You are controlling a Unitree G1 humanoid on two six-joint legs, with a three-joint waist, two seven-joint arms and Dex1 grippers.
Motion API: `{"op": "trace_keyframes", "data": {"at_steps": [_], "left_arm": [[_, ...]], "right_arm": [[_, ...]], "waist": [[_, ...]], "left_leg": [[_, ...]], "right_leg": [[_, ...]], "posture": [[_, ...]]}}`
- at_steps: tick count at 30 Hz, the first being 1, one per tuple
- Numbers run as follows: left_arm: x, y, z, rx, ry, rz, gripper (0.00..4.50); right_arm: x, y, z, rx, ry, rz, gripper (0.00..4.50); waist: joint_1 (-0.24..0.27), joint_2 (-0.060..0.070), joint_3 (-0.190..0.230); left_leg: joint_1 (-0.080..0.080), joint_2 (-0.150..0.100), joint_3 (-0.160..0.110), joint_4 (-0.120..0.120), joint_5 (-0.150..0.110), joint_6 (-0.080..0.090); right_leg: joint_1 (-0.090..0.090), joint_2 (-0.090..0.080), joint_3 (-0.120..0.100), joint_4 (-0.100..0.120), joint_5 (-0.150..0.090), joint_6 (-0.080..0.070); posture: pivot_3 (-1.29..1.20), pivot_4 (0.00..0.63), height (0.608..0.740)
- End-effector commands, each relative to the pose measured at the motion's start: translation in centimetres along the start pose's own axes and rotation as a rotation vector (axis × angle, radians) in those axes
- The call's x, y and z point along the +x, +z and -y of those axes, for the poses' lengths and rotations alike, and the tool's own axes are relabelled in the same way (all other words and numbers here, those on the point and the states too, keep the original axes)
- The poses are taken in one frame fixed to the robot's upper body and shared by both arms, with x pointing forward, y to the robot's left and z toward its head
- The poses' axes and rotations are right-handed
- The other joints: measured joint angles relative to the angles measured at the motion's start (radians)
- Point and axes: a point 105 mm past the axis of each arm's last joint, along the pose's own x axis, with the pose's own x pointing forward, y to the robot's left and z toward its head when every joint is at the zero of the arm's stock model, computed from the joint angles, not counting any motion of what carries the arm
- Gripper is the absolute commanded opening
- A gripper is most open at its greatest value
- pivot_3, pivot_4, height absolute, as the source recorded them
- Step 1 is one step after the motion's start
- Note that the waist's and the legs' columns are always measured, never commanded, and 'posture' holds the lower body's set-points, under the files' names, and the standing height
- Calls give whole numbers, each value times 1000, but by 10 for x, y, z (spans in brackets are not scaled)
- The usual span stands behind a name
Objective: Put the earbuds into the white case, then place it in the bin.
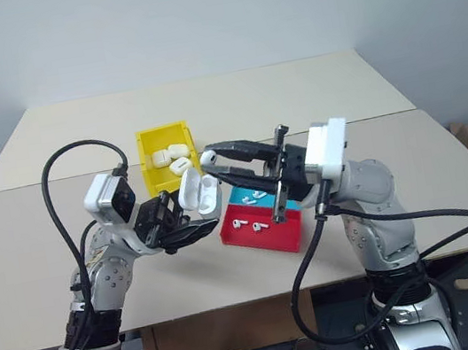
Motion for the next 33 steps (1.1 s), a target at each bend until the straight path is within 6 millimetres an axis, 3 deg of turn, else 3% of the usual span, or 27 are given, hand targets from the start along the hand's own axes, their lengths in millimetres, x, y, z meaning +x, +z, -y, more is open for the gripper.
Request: {"op": "trace_keyframes", "data": {"at_steps": [1, 33], "left_arm": [[3, 7, 0, 44, -20, 5, 2760], [-1, 3, 2, 73, -39, -25, 2760]], "right_arm": [[4, 4, -4, -39, 36, 28, 667], [-5, -25, -13, -45, 94, -119, 667]], "waist": [[0, 0, 0], [1, 0, 0]], "left_leg": [[0, 0, 0, 0, 0, 0], [0, 0, 0, 0, 0, 0]], "right_leg": [[0, 0, 0, 0, 0, 0], [0, 0, 0, 0, 0, 0]], "posture": [[0, 150, 740], [0, 150, 740]]}}
